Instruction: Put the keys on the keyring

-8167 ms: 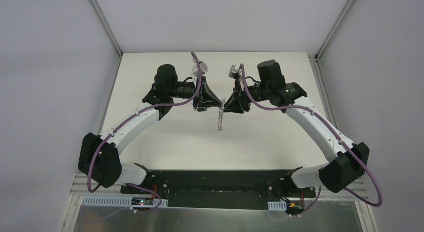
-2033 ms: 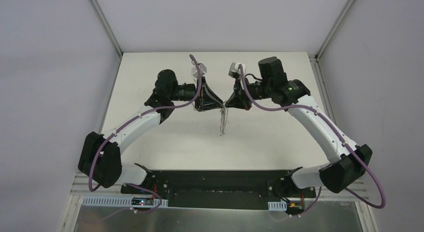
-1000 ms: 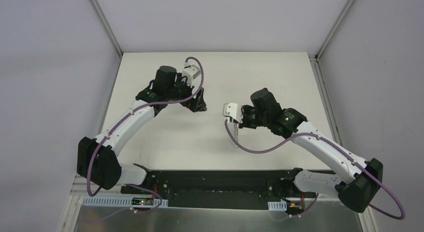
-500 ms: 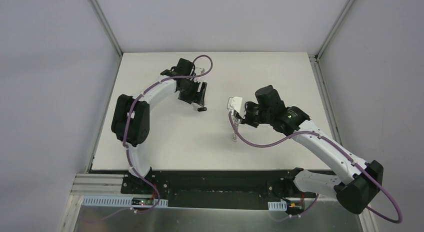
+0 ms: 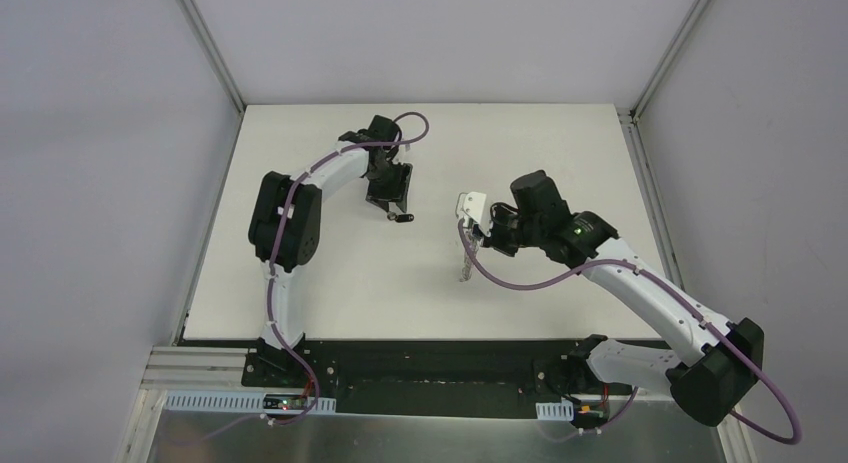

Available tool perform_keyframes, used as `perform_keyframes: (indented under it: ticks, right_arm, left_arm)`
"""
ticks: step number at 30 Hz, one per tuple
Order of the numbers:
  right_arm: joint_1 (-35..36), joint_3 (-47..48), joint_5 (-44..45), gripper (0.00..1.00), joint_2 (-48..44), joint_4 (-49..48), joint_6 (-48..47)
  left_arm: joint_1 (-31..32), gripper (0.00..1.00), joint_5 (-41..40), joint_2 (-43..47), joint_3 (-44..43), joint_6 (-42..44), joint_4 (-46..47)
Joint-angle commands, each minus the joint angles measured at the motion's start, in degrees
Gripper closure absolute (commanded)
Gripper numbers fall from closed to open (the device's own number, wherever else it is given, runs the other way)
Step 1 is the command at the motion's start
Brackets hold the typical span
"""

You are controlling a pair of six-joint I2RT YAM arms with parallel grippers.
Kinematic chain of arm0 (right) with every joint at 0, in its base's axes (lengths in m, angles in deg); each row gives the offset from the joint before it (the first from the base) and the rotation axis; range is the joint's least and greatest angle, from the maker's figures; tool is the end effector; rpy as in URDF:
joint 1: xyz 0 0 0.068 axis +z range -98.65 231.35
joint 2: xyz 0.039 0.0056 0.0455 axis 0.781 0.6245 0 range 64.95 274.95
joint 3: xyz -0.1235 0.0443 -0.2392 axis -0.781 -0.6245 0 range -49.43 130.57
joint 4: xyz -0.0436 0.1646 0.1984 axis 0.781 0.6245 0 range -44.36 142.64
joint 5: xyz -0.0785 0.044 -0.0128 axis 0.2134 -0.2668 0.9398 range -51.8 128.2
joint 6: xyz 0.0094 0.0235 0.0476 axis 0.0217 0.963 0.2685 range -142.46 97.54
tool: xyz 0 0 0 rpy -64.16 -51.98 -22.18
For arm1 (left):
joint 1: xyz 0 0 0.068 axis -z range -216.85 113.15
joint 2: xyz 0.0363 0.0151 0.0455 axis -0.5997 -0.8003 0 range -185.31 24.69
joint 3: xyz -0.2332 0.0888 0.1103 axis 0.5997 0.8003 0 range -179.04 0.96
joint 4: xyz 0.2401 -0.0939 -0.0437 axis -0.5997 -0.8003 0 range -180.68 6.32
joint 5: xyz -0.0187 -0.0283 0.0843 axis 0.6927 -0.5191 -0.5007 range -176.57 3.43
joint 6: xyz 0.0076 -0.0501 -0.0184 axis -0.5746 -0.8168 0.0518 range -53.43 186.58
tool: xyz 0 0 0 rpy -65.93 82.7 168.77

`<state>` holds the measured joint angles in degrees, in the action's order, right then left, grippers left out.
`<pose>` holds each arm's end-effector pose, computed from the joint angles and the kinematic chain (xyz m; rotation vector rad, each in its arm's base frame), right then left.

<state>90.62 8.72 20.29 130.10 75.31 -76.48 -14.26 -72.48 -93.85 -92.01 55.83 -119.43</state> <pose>0.1835 0.1643 0.3183 -1.6999 1.3684 0.1997 0.4077 -0.1789 0.1986 0.3613 2.6627 -0.5149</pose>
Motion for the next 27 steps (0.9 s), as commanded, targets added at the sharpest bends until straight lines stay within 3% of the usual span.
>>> perform_keyframes:
  ticks: [1,10,27]
  right_arm:
    - [-0.32,0.27,-1.93,1.0,0.28,-0.24,1.01]
    - [-0.46,0.51,-2.35,1.0,0.68,0.24,1.28]
    - [-0.95,-0.01,-3.27,1.0,0.95,-0.01,1.63]
  left_arm:
    - [0.95,0.51,-1.88,-1.97,-2.7,-1.98,-3.44]
    - [1.14,0.59,-2.17,-3.54,-2.83,-2.1,-3.69]
    - [1.45,0.89,-1.02,-1.54,-2.0,0.9,-4.04]
